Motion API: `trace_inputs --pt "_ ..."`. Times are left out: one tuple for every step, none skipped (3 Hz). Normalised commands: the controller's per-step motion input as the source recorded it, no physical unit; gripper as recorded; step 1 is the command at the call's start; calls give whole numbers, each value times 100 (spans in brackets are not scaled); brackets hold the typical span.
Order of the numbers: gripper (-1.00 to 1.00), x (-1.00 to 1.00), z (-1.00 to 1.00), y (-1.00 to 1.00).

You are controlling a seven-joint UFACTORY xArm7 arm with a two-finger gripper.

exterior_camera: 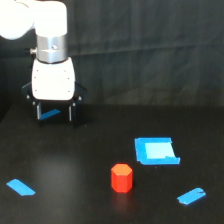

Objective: Pick up the red object from the table

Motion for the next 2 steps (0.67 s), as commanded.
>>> trace_inputs --pt "100 76 -19 -84" --pt "100 84 -10 -93"
